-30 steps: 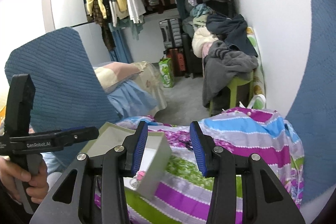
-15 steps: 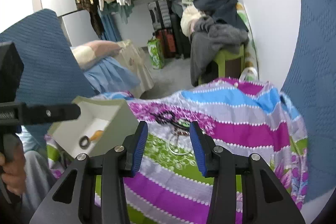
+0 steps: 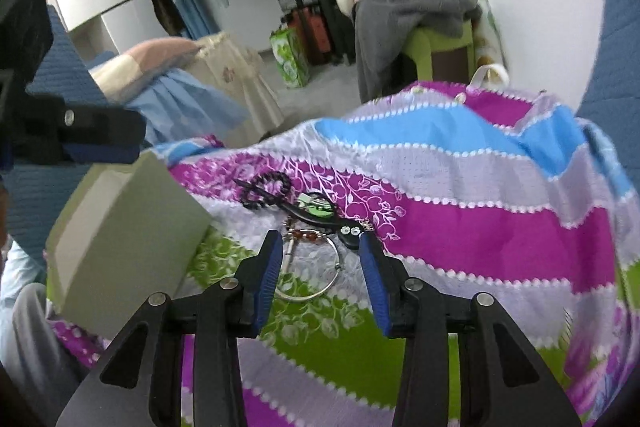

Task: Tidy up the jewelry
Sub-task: 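Move the left tool toward the black beaded hairpin on the cloth, then grasp the hairpin's black bead coil with the left tool while the right tool grasps its rhinestone end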

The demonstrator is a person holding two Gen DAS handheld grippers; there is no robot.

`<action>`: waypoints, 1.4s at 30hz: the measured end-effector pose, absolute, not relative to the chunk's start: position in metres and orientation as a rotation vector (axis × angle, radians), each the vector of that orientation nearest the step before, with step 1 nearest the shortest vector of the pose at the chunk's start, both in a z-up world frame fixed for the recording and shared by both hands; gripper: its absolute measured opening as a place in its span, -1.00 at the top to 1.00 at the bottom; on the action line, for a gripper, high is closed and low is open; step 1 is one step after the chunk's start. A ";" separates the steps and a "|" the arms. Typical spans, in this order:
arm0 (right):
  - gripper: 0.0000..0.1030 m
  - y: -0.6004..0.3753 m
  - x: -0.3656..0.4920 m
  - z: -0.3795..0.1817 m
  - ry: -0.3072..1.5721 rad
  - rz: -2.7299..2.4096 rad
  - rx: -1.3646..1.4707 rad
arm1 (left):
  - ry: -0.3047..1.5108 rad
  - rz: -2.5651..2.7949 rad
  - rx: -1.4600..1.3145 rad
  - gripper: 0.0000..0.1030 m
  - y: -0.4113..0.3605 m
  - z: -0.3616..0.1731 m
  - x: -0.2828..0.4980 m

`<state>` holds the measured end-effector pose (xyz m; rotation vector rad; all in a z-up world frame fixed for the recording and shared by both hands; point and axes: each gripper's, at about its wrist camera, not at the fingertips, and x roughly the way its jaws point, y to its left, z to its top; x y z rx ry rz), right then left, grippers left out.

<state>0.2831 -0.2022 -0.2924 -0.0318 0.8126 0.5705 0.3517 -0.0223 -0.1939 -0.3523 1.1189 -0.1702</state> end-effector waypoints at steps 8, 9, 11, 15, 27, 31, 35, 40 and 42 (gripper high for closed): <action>0.30 -0.196 0.318 -0.324 0.891 0.560 -0.090 | 1.238 -0.136 -0.370 0.05 -0.025 -0.234 0.398; 0.30 -0.196 0.320 -0.327 0.901 0.559 -0.092 | 1.247 -0.131 -0.365 0.05 -0.025 -0.237 0.401; 0.45 -0.197 0.322 -0.330 0.912 0.559 -0.099 | 1.267 -0.116 -0.356 0.10 -0.026 -0.247 0.409; 0.59 -0.196 0.321 -0.329 0.911 0.587 -0.101 | 1.308 -0.088 -0.332 0.11 -0.031 -0.264 0.421; 0.62 -0.213 0.325 -0.325 0.913 0.576 -0.020 | 1.408 -0.020 -0.119 0.11 -0.060 -0.309 0.434; 0.63 -0.217 0.325 -0.325 0.913 0.568 -0.008 | 1.403 -0.001 -0.016 0.11 -0.070 -0.313 0.436; 0.64 -0.218 0.323 -0.324 0.910 0.563 -0.009 | 1.383 0.020 0.061 0.11 -0.076 -0.318 0.437; 0.64 -0.221 0.322 -0.324 0.910 0.555 -0.011 | 1.351 0.020 0.069 0.56 -0.077 -0.321 0.437; 0.64 -0.221 0.321 -0.323 0.909 0.550 -0.015 | 1.338 0.012 0.062 0.80 -0.077 -0.318 0.436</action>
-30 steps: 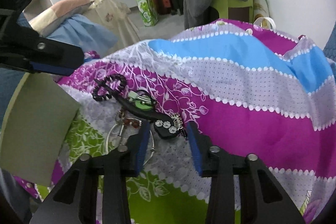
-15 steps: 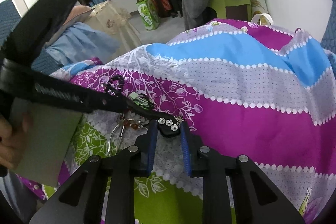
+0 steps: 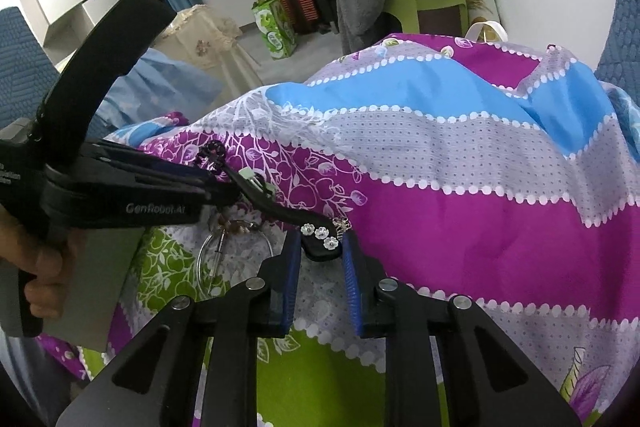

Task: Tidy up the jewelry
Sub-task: 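Grasp the hairpin's black bead coil with the left tool while the right tool grasps its rhinestone end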

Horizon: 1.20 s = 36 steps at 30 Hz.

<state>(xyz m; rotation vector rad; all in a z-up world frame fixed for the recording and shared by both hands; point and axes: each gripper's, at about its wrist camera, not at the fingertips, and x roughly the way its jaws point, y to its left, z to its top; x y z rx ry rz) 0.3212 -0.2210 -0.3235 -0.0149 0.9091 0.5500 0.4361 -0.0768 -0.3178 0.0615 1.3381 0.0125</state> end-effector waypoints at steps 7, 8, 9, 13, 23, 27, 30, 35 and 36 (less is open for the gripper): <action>0.66 -0.229 0.318 -0.318 0.902 0.536 -0.001 | 1.288 -0.008 -0.033 0.86 -0.069 -0.299 0.424; 0.66 -0.229 0.316 -0.317 0.898 0.536 -0.004 | 1.281 -0.014 -0.050 0.86 -0.069 -0.296 0.421; 0.66 -0.230 0.313 -0.315 0.891 0.535 -0.008 | 1.276 -0.018 -0.064 0.86 -0.068 -0.294 0.418; 0.66 -0.233 0.302 -0.311 0.879 0.521 -0.012 | 1.254 -0.037 -0.083 0.86 -0.071 -0.283 0.403; 0.66 -0.235 0.271 -0.306 0.861 0.440 -0.068 | 1.217 -0.079 -0.208 0.86 -0.070 -0.267 0.362; 0.66 -0.237 0.259 -0.308 0.879 0.391 -0.073 | 1.217 -0.103 -0.217 0.86 -0.070 -0.269 0.345; 0.66 -0.235 0.251 -0.312 0.901 0.355 -0.089 | 1.208 -0.102 -0.217 0.86 -0.068 -0.271 0.332; 0.66 -0.235 0.240 -0.315 0.919 0.317 -0.088 | 1.192 -0.107 -0.231 0.86 -0.064 -0.274 0.316; 0.66 -0.234 0.238 -0.315 0.918 0.315 -0.090 | 1.185 -0.106 -0.219 0.86 -0.065 -0.273 0.314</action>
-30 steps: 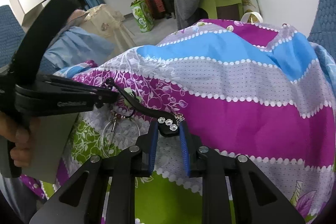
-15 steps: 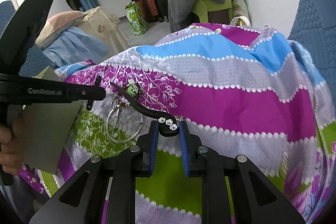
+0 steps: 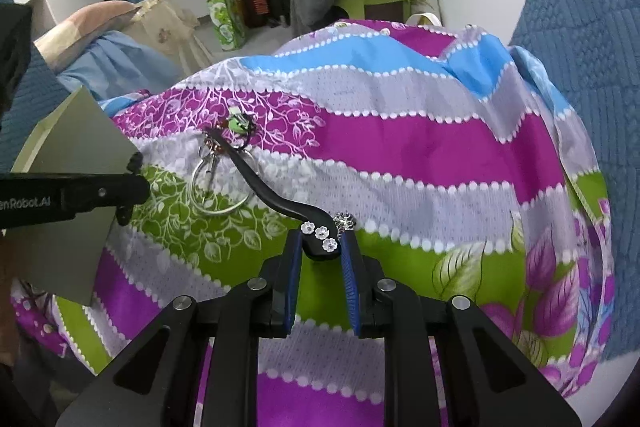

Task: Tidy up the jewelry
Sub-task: 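Grasp the hairpin's black bead coil with the left tool while the right tool grasps its rhinestone end, then carry the black beaded hairpin over the box and open both tools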

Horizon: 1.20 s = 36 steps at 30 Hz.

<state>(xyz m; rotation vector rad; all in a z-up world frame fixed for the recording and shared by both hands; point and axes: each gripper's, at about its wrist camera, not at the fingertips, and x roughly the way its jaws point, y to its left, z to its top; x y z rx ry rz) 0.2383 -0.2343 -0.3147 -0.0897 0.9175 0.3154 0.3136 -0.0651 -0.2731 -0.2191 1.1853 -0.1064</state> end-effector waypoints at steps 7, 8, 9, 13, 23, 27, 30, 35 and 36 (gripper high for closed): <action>0.66 -0.233 0.217 -0.301 0.897 0.272 -0.068 | 1.154 -0.136 -0.244 0.86 -0.063 -0.263 0.300; 0.66 -0.232 0.215 -0.297 0.894 0.263 -0.069 | 1.146 -0.142 -0.243 0.86 -0.063 -0.260 0.298; 0.66 -0.232 0.212 -0.292 0.886 0.257 -0.062 | 1.139 -0.146 -0.242 0.86 -0.063 -0.256 0.296; 0.67 -0.233 0.207 -0.273 0.861 0.237 -0.047 | 1.118 -0.177 -0.241 0.86 -0.063 -0.238 0.289; 0.68 -0.211 0.193 -0.221 0.786 0.238 -0.091 | 1.030 -0.226 -0.235 0.86 -0.046 -0.173 0.279; 0.68 -0.197 0.189 -0.196 0.753 0.233 -0.127 | 1.010 -0.215 -0.221 0.86 -0.030 -0.150 0.275; 0.68 -0.185 0.187 -0.172 0.721 0.232 -0.143 | 0.996 -0.199 -0.214 0.85 -0.011 -0.130 0.271; 0.68 -0.160 0.183 -0.139 0.673 0.243 -0.153 | 0.973 -0.158 -0.205 0.85 0.024 -0.104 0.261; 0.68 -0.153 0.182 -0.135 0.666 0.249 -0.153 | 0.968 -0.151 -0.204 0.85 0.030 -0.101 0.259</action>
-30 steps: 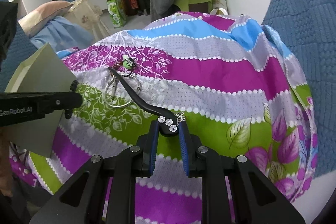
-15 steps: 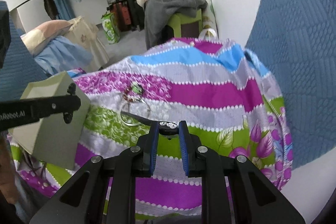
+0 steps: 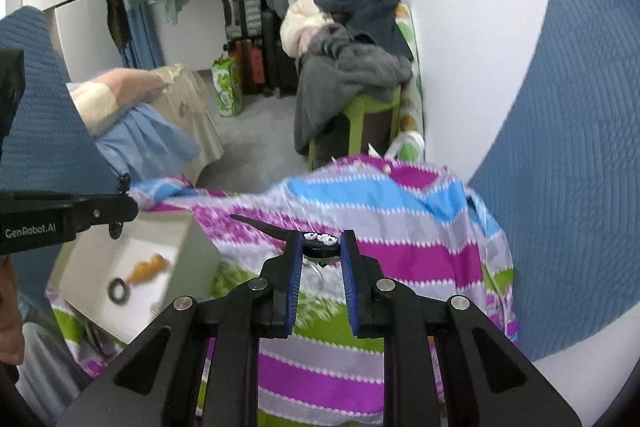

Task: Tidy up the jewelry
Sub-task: 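Carry the black beaded hairpin over the box and open both tools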

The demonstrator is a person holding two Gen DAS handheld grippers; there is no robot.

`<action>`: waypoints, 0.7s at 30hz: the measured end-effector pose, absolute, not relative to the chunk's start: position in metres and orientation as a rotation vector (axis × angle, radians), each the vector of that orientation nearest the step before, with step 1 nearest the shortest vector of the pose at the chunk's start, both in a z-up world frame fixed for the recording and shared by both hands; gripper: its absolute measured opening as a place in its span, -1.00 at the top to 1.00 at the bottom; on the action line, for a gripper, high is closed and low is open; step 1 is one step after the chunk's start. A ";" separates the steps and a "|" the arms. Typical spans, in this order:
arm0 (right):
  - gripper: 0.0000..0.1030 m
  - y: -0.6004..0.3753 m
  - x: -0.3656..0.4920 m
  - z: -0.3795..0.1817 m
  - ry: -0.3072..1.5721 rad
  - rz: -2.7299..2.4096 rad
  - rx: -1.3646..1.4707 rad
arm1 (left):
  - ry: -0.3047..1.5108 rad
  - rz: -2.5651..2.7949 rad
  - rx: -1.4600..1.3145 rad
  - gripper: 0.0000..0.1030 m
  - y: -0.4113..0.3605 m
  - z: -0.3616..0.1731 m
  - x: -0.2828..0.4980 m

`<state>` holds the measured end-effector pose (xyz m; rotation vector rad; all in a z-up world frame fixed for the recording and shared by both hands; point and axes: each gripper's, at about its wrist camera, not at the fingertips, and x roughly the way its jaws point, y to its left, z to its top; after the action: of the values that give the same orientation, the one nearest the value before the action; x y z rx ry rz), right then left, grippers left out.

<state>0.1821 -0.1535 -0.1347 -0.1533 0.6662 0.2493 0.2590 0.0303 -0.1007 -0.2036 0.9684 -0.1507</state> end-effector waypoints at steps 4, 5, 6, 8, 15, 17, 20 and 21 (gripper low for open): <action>0.68 -0.128 0.179 -0.128 0.662 0.278 -0.148 | 0.948 -0.110 -0.196 0.85 0.064 -0.089 0.244; 0.68 -0.123 0.179 -0.128 0.665 0.288 -0.142 | 0.946 -0.102 -0.197 0.85 0.070 -0.089 0.241; 0.68 -0.115 0.178 -0.130 0.668 0.302 -0.139 | 0.945 -0.093 -0.203 0.85 0.078 -0.089 0.237; 0.68 -0.102 0.175 -0.134 0.675 0.323 -0.146 | 0.948 -0.080 -0.215 0.85 0.093 -0.093 0.231; 0.68 -0.056 0.160 -0.156 0.707 0.404 -0.135 | 0.976 -0.028 -0.232 0.85 0.135 -0.119 0.210; 0.68 -0.044 0.156 -0.164 0.716 0.419 -0.135 | 0.992 -0.012 -0.236 0.85 0.146 -0.131 0.205; 0.68 -0.028 0.151 -0.183 0.743 0.445 -0.133 | 1.020 -0.004 -0.248 0.85 0.157 -0.150 0.199; 0.68 -0.024 0.150 -0.188 0.751 0.449 -0.134 | 1.028 -0.002 -0.251 0.85 0.159 -0.156 0.198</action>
<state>0.1500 -0.0240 -0.1879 -0.1343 0.7510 0.4494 0.1978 0.1594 -0.1560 -0.2512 1.0283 -0.0018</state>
